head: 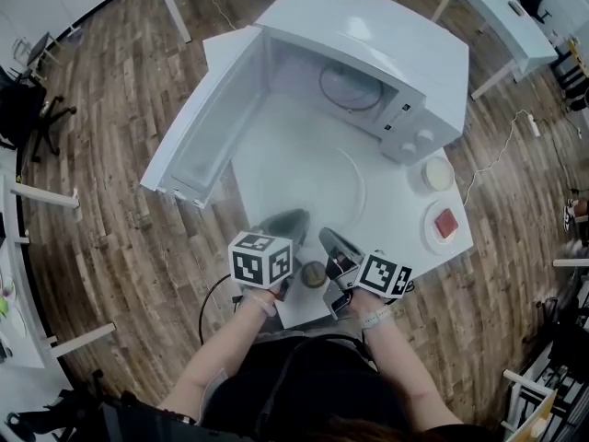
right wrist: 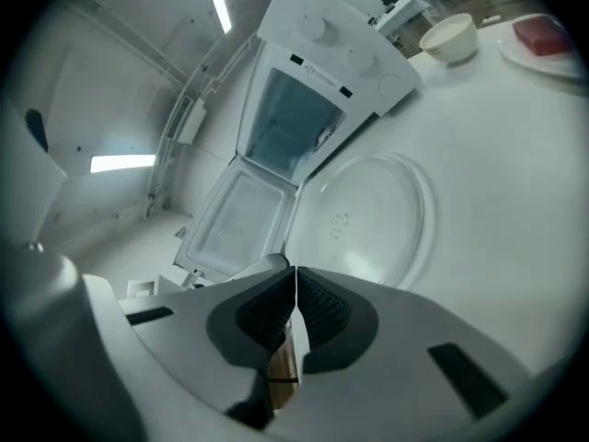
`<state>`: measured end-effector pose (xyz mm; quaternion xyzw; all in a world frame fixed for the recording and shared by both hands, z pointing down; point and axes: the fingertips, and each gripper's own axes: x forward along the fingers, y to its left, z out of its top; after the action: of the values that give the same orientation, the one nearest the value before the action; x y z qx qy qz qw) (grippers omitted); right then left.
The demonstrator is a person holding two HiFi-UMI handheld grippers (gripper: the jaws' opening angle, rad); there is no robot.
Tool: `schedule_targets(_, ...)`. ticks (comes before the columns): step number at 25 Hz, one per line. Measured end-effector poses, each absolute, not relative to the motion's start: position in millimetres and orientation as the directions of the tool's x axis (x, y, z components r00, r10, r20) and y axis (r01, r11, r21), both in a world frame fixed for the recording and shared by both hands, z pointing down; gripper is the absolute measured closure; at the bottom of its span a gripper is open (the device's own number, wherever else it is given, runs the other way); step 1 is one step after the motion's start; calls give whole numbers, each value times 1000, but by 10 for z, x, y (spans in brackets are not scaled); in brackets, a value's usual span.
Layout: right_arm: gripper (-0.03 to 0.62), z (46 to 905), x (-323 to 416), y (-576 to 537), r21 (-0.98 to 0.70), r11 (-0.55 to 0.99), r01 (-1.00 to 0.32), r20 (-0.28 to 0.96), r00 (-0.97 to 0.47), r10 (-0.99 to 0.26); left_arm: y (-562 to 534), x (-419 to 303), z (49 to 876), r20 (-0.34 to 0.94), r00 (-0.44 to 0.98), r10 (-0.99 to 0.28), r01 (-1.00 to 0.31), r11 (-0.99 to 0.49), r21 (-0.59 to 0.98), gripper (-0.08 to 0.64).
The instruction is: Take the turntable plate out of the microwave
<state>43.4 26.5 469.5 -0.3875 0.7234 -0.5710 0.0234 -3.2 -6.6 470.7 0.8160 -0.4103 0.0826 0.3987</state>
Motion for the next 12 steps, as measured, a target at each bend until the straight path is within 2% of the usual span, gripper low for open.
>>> schedule_targets(5, 571, 4552, 561, 307, -802, 166, -574, 374, -699, -609, 107, 74, 4629, 437, 685, -583, -707, -386, 593, 520)
schedule_targets(12, 571, 4232, 542, 362, -513, 471, -718, 393, -684, -615, 328, 221, 4418, 374, 726, -577, -666, -454, 593, 520)
